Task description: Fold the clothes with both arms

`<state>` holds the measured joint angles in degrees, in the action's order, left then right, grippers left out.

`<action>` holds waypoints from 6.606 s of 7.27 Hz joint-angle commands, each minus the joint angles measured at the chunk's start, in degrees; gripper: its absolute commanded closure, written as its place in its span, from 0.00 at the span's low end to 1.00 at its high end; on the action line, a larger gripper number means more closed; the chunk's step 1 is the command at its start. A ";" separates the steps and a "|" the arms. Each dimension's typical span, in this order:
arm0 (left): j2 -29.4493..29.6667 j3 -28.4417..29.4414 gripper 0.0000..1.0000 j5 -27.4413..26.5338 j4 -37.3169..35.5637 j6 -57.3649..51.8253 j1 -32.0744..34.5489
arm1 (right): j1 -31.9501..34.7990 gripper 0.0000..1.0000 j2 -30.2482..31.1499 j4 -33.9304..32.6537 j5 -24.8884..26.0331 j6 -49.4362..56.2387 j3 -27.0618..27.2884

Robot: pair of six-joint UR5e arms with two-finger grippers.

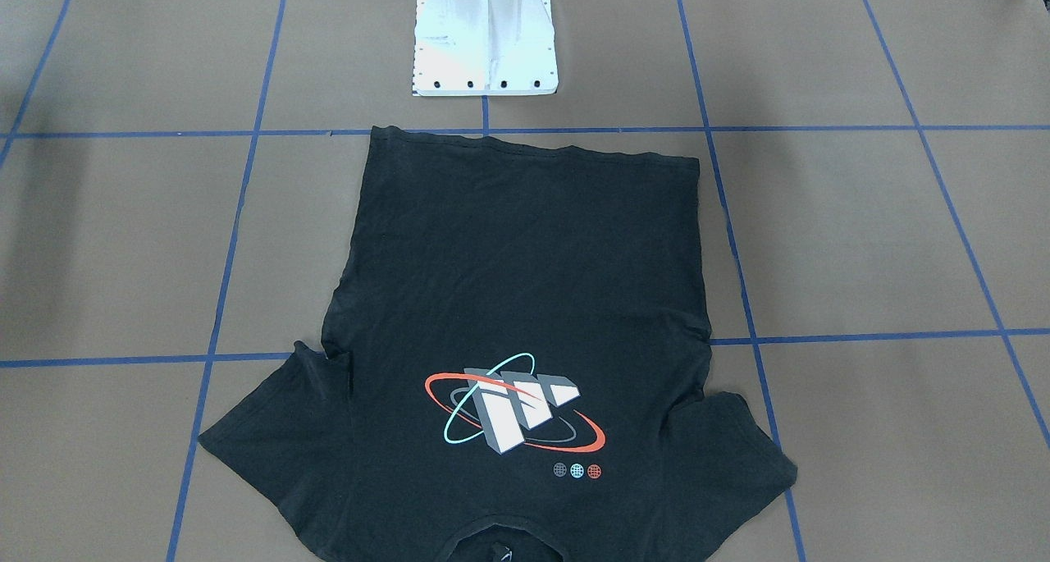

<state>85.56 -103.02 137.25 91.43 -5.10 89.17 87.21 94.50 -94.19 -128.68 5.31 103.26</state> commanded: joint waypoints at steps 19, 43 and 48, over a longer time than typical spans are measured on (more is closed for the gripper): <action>15.96 17.77 0.00 0.04 27.93 12.83 -1.72 | -30.86 0.08 -41.77 42.43 8.87 -48.99 -44.02; 15.96 18.30 0.00 0.13 27.93 12.83 -1.72 | -43.95 1.00 -58.63 33.99 27.58 -74.29 -44.70; 15.96 18.30 0.00 0.21 27.93 12.83 -1.81 | -45.20 1.00 -62.69 34.17 29.79 -75.01 -50.09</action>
<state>101.51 -84.73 137.46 119.35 7.74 87.37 42.24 32.31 -60.06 -99.59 -69.49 53.83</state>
